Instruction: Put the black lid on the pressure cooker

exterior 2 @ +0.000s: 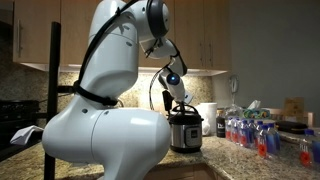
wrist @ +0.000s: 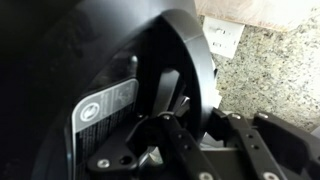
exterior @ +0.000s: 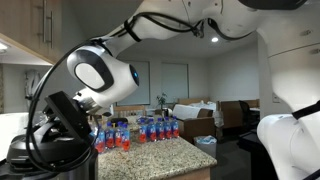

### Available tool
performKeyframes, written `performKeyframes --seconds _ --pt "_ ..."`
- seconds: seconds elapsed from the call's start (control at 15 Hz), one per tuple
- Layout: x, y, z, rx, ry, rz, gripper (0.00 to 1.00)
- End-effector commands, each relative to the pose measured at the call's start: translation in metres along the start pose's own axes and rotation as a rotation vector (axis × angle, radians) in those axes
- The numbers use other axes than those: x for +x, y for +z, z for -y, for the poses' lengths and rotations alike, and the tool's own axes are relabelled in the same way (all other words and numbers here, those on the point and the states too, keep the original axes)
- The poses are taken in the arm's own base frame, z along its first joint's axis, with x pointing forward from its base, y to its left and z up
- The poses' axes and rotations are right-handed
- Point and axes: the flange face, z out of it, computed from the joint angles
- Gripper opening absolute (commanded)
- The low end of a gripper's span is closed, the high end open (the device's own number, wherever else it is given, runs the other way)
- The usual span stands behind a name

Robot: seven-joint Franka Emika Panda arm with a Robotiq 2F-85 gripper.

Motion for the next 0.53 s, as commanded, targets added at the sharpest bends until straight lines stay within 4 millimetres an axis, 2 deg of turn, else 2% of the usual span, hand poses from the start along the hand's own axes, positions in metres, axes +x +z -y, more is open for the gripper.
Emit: performKeyframes --seconds 0.0,0.27,0.47 --pt "-0.016 0.000 -0.014 -0.073 -0.012 0.028 0.05" --pt "-0.034 0.006 -0.005 -0.132 -0.022 0.016 0.05" --pt "-0.050 0.014 -0.018 -0.176 0.015 0.037 0.05"
